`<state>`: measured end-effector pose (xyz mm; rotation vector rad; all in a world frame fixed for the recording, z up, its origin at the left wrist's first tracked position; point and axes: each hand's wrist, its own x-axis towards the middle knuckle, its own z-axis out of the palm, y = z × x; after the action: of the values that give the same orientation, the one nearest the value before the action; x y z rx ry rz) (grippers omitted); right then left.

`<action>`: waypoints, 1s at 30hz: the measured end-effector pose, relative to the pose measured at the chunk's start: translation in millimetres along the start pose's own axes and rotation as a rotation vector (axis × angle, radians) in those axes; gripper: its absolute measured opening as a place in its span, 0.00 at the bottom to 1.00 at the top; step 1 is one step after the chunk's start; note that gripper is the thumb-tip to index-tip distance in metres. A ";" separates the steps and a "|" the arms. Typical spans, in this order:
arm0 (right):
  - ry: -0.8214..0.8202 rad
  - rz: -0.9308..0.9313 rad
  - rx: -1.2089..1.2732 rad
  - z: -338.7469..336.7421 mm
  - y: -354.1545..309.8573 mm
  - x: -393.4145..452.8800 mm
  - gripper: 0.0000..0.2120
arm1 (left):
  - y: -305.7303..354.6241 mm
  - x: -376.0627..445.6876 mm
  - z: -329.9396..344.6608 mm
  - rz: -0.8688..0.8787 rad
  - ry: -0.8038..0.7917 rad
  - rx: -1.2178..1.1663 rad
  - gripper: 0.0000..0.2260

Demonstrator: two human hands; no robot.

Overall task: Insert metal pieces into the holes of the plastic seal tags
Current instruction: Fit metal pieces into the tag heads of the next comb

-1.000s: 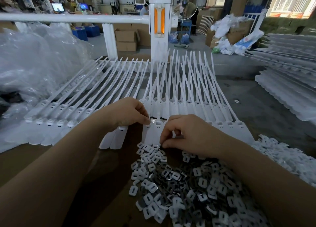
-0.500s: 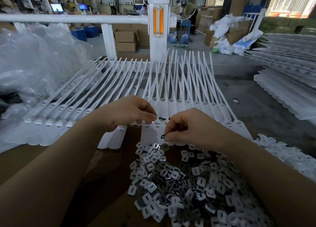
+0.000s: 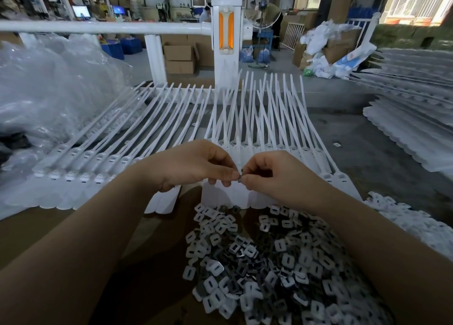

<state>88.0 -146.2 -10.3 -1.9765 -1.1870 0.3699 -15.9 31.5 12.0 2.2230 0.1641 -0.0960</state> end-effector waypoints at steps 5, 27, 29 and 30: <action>0.013 0.005 0.014 1.7 0.6 1.3 0.04 | 2.3 0.3 3.0 0.012 0.012 0.015 0.03; 0.100 0.048 -0.095 4.6 10.8 5.2 0.03 | -10.1 16.7 8.9 -0.367 0.324 -0.072 0.05; 0.098 0.050 -0.093 4.9 11.1 5.3 0.03 | -10.3 17.2 9.4 -0.364 0.314 -0.052 0.06; 0.098 0.051 -0.091 4.9 11.2 5.4 0.03 | -10.5 17.5 9.6 -0.364 0.312 -0.047 0.06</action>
<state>94.7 -142.2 -21.2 -2.0825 -1.1101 0.2453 -0.3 31.7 -4.3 2.1278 0.7340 0.0571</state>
